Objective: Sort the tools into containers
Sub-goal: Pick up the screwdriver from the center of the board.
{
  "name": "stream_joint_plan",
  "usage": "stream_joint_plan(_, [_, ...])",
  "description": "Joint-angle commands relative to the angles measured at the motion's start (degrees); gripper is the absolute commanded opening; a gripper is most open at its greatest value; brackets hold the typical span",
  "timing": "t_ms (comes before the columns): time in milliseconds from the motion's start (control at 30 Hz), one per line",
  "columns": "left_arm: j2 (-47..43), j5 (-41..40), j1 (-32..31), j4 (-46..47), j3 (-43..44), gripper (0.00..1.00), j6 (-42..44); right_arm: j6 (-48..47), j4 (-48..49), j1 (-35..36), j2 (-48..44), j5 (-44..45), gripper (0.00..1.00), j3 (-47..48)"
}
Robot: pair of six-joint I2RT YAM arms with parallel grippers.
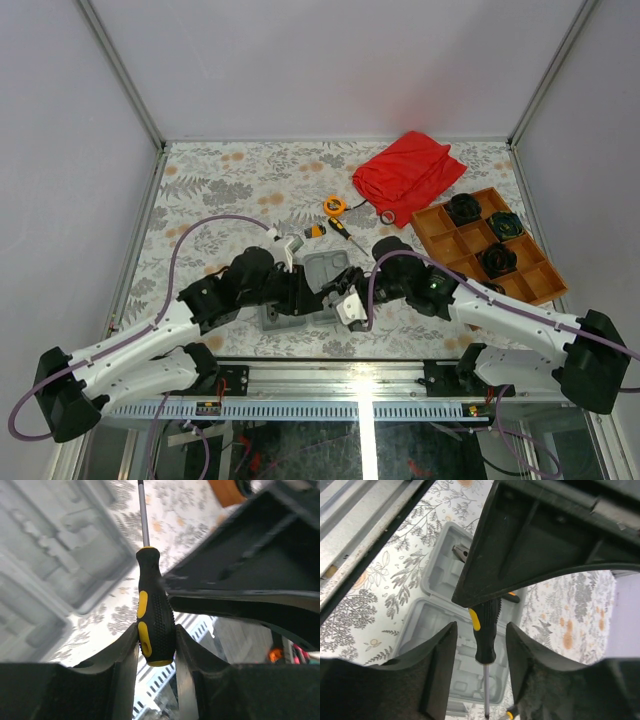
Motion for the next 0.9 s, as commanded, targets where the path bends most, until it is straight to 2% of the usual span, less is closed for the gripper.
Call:
stream_joint_plan(0, [-1.3, -9.6, 0.2, -4.9, 1.6, 0.0, 3.0, 3.4, -0.5, 0.7, -3.4, 1.7, 0.61, 4.3])
stream_joint_plan(100, [-2.2, -10.9, 0.1, -5.2, 1.1, 0.03, 3.1, 5.9, -0.4, 0.7, -5.1, 3.7, 0.75, 4.3])
stream_joint_plan(200, [-2.5, -12.6, 0.2, -6.0, 1.1, 0.03, 3.2, 15.0, 4.4, 0.8, -7.9, 6.4, 0.79, 1.4])
stream_joint_plan(333, [-3.8, -16.8, 0.2, -7.2, 1.1, 0.0, 2.7, 33.1, 15.7, 0.7, -13.0, 13.0, 0.82, -5.5])
stream_joint_plan(433, [-6.0, -21.8, 0.2, -7.9, 0.7, 0.0, 1.6, 47.2, 20.4, 0.7, -16.0, 19.9, 0.92, -9.0])
stream_joint_plan(467, [-6.8, -23.7, 0.2, -8.2, 0.6, 0.0, 1.1, 51.2, 20.4, 0.7, -16.6, 22.1, 1.0, -9.6])
stream_joint_plan(567, [-9.2, -27.3, 0.2, -8.4, 0.3, 0.0, 0.4, 60.9, 17.9, 0.7, -18.0, 27.5, 0.99, -10.6])
stream_joint_plan(700, [-12.1, -29.2, 0.1, -7.5, -0.4, 0.0, 0.3, 75.3, 10.5, 0.7, -17.9, 39.8, 0.99, -8.3])
stream_joint_plan(867, [-15.6, -31.1, 0.2, -6.3, -1.4, 0.0, -1.7, 83.7, 3.1, 0.8, -14.2, 40.8, 0.99, -5.8])
